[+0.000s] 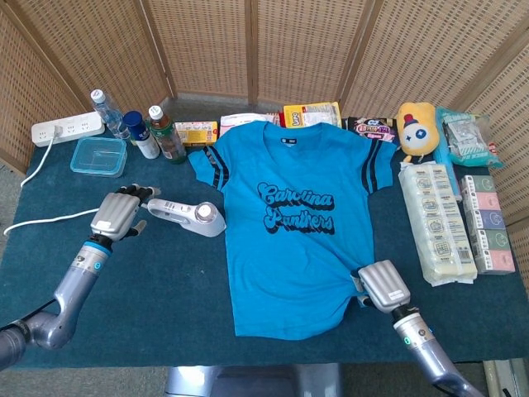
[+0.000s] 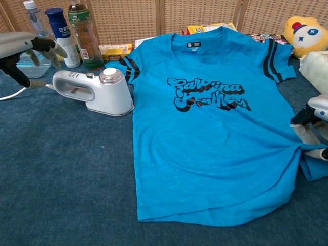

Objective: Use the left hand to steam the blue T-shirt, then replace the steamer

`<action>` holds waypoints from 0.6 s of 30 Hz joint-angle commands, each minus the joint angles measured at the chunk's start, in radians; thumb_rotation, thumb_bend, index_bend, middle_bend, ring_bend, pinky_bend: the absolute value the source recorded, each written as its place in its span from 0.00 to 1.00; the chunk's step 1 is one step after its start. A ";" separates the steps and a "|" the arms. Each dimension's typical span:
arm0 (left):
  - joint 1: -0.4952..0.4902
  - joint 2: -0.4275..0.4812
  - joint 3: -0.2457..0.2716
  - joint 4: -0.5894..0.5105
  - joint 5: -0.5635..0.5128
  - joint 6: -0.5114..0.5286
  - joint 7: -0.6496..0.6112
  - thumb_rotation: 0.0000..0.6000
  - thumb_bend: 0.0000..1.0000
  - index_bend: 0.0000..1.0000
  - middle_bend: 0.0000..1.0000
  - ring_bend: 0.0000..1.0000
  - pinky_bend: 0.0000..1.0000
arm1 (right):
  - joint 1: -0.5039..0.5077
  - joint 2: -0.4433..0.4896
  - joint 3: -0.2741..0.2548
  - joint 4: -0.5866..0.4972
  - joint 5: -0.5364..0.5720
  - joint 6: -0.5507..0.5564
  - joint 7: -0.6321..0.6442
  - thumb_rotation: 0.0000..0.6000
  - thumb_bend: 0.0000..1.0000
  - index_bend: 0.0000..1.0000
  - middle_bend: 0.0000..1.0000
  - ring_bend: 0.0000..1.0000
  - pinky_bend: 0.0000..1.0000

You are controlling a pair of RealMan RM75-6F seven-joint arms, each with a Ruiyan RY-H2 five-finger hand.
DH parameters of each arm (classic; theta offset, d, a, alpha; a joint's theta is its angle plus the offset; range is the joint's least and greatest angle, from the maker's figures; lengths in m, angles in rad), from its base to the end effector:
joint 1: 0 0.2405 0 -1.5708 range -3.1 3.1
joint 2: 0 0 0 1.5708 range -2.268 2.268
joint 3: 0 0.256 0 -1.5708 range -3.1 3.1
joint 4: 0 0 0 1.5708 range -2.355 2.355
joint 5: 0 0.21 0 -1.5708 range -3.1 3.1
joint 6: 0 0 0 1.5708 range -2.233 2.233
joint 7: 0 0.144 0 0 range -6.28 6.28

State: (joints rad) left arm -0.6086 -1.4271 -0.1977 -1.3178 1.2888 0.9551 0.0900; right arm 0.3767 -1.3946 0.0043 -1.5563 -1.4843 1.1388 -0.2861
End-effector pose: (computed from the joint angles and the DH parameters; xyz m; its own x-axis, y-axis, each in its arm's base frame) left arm -0.2281 0.3599 0.0467 0.4467 0.1860 0.8751 0.8802 -0.2665 -0.3926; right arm -0.2439 -0.2378 0.0227 0.5337 -0.2414 0.8105 -0.8244 -0.3623 0.4349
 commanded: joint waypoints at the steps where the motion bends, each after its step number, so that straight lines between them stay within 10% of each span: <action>1: -0.023 -0.036 0.002 0.033 0.000 -0.016 0.001 1.00 0.32 0.15 0.30 0.19 0.28 | 0.002 0.001 0.002 0.000 0.004 -0.002 0.001 1.00 0.52 0.71 0.69 0.77 0.91; 18: -0.144 -0.193 0.001 0.252 0.018 -0.100 -0.068 1.00 0.32 0.11 0.25 0.13 0.19 | 0.007 0.005 0.011 -0.002 0.034 -0.013 0.002 1.00 0.52 0.72 0.69 0.77 0.91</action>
State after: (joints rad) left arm -0.7392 -1.6007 -0.1960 -1.0887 1.3039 0.8639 0.0374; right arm 0.3837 -1.3889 0.0149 -1.5586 -1.4503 1.1260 -0.2842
